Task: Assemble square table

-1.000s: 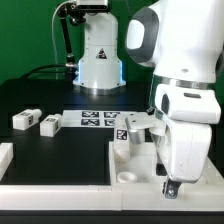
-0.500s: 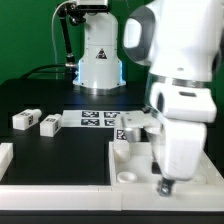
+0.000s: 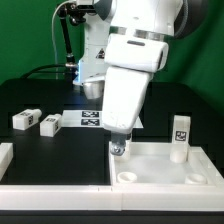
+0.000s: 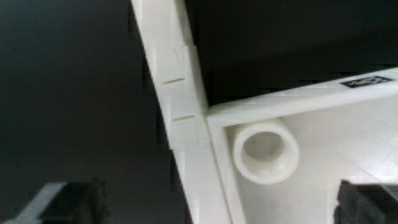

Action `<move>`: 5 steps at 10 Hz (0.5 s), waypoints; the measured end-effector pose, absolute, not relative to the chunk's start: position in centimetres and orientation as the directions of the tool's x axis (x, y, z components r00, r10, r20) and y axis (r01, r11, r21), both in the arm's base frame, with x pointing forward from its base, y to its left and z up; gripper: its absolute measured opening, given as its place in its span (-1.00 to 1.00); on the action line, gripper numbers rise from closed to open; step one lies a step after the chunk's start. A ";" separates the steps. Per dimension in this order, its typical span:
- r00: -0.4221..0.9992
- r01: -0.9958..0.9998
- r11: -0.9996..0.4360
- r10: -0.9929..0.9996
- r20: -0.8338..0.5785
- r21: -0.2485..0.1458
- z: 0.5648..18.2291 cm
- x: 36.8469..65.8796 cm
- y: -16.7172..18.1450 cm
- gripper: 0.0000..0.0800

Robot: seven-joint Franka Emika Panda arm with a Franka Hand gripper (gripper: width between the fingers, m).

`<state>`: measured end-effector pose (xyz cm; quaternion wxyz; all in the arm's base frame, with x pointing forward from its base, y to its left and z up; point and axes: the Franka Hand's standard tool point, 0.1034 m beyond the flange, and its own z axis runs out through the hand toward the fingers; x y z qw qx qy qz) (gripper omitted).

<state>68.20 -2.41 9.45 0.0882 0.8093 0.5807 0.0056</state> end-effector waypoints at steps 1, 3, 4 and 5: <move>0.356 0.928 -0.341 0.930 -0.089 0.151 9.4 68.2 -2.4 0.62; 0.439 0.892 -0.423 0.895 -0.080 0.158 9.6 68.1 -3.5 0.62; 0.500 0.859 -0.485 0.863 -0.067 0.164 10.4 68.0 -5.4 0.62; 0.523 0.846 -0.507 0.849 -0.072 0.163 11.3 67.8 -6.9 0.62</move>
Offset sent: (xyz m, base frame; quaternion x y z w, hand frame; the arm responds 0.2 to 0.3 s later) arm -0.0211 -0.0537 0.0234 0.0300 0.0002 0.1655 0.9858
